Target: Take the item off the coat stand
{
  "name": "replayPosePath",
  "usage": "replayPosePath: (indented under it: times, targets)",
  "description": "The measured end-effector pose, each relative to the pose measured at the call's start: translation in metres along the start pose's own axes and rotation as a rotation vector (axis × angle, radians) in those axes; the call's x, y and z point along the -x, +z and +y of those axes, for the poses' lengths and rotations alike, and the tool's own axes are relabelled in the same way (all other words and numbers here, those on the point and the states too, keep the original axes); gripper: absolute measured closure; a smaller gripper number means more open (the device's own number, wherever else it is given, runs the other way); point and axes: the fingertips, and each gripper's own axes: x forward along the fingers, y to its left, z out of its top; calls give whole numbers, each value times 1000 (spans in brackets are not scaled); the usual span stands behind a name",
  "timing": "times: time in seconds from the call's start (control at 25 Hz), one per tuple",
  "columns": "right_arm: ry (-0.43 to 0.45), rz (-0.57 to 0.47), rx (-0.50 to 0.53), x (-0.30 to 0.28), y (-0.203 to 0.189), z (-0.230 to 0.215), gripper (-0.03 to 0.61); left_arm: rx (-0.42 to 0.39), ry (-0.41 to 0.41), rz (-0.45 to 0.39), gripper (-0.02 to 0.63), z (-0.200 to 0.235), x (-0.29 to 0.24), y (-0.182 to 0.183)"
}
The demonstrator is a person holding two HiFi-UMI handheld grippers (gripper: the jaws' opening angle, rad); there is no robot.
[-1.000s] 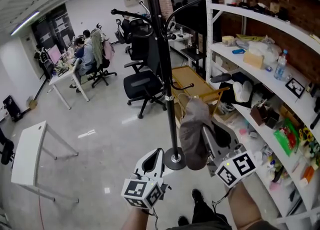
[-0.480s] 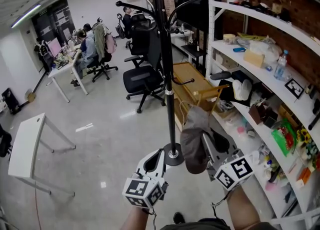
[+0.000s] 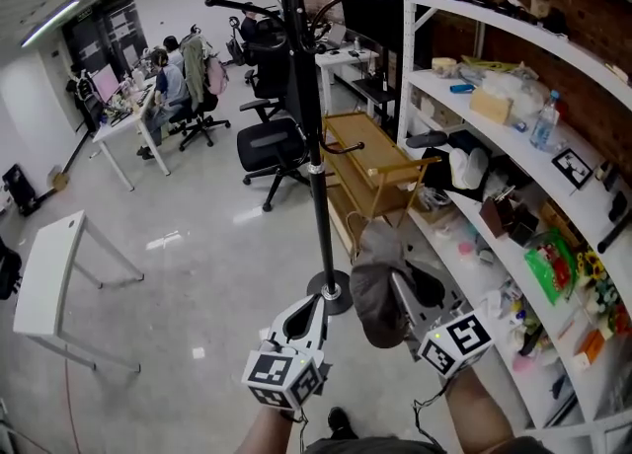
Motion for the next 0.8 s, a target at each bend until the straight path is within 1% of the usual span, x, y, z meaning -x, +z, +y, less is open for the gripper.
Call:
replayPosePath:
  times: [0.4, 0.8]
  targets:
    - [20, 5, -21, 46, -5, -4, 509, -16, 8, 19, 606, -47, 19, -13]
    - [61, 21, -24, 69, -11, 8, 509, -11, 35, 12, 606, -64, 38, -19]
